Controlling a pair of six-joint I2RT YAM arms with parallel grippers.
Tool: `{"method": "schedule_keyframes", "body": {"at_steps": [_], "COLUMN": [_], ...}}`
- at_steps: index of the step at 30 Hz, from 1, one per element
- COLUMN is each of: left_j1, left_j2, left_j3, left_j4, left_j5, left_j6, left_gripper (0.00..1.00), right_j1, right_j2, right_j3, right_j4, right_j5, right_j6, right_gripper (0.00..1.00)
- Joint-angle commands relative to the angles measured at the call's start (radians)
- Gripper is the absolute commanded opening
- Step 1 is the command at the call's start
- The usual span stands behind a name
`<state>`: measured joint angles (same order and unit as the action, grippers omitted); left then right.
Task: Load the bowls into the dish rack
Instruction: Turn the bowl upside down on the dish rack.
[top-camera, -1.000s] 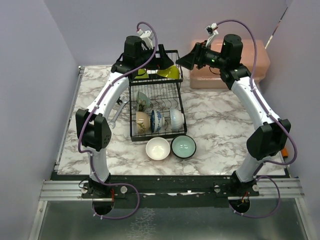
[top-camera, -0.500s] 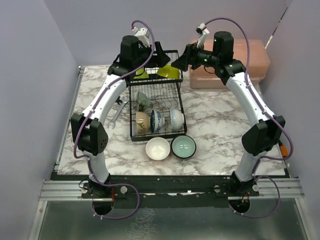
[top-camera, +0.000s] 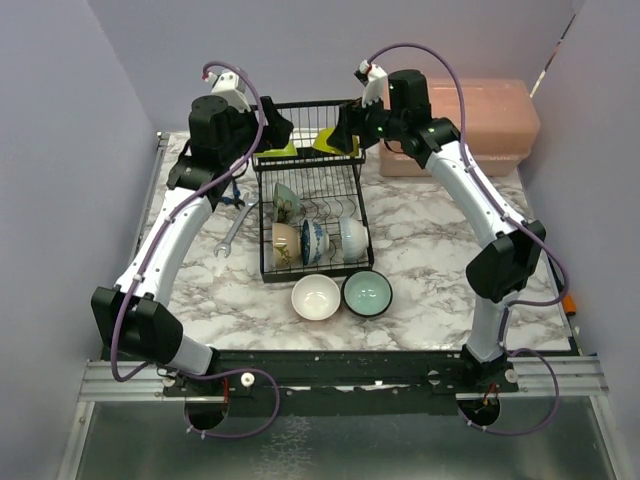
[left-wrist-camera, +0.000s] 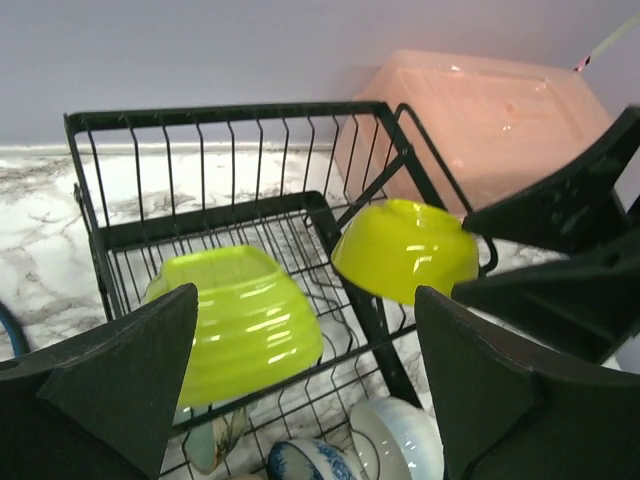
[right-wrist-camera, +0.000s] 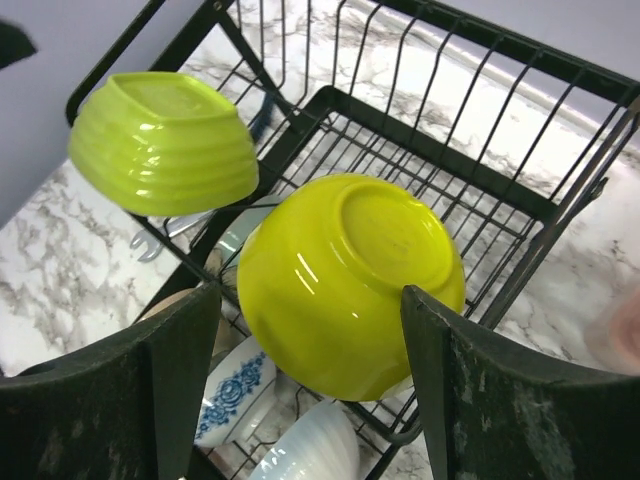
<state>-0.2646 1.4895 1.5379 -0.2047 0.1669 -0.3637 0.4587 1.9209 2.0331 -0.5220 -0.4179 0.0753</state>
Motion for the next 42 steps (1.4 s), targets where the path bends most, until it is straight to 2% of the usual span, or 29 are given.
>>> {"method": "schedule_keyframes", "body": {"at_steps": [1, 14, 27, 36, 42], "left_j1": [-0.003, 0.007, 0.026, 0.027, 0.027], "left_j2": [-0.090, -0.197, -0.261, -0.378, -0.500], "left_j3": [-0.100, -0.246, -0.292, -0.355, -0.485], "left_j4": [-0.002, -0.043, -0.068, -0.068, -0.068], "left_j5": [-0.003, -0.026, -0.045, -0.045, 0.012], "left_j6": [0.032, 0.012, 0.005, 0.006, -0.006], "left_gripper": [0.89, 0.88, 0.86, 0.91, 0.94], "right_j1": [0.020, 0.052, 0.054, 0.054, 0.052], "right_j2": [0.048, 0.054, -0.013, -0.094, -0.218], "right_j3": [0.055, 0.073, -0.017, -0.058, -0.197], "right_j4": [-0.078, -0.100, -0.206, -0.105, -0.007], "right_j5": [0.095, -0.084, 0.091, 0.066, 0.044], "right_j6": [-0.035, -0.130, -0.155, -0.135, -0.081], "right_gripper": [0.77, 0.74, 0.73, 0.78, 0.84]}}
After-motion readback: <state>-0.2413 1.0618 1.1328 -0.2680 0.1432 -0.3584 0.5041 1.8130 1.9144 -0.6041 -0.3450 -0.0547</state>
